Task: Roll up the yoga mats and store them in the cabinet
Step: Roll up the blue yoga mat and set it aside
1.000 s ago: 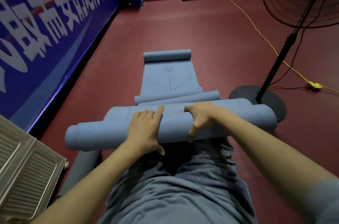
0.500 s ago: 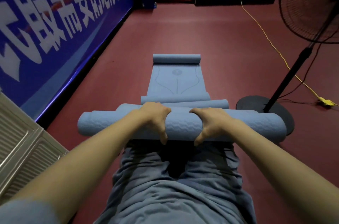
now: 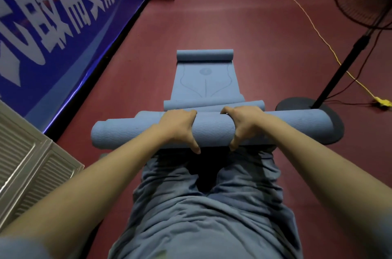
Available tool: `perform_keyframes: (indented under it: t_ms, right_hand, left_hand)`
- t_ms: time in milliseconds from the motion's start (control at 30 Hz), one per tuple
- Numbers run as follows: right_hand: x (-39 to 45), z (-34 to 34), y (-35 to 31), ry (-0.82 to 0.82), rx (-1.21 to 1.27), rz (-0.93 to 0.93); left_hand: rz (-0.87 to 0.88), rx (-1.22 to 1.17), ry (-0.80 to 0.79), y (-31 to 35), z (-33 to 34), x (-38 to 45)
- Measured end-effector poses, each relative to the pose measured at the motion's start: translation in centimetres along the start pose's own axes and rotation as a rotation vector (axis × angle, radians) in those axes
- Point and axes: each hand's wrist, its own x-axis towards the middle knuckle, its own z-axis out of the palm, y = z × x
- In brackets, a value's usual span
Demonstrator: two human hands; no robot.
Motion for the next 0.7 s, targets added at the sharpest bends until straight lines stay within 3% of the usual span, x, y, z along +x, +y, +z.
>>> perform_keyframes:
  t_ms: [367,533,700]
  right_hand:
    - [-0.2,-0.4,-0.1,-0.020,0.044,0.023]
    - [-0.3,0.0,0.1,0.040,0.073,0.009]
    - [-0.8,0.2,0.4,0.155,0.080,-0.037]
  left_hand:
    - [-0.002,0.123,0.233,1.5,2.8,-1.2]
    - [0.029,0.177,0.162,0.7,0.5,0.0]
    - [0.035,0.133,-0.009,-0.2,-1.7,1.5]
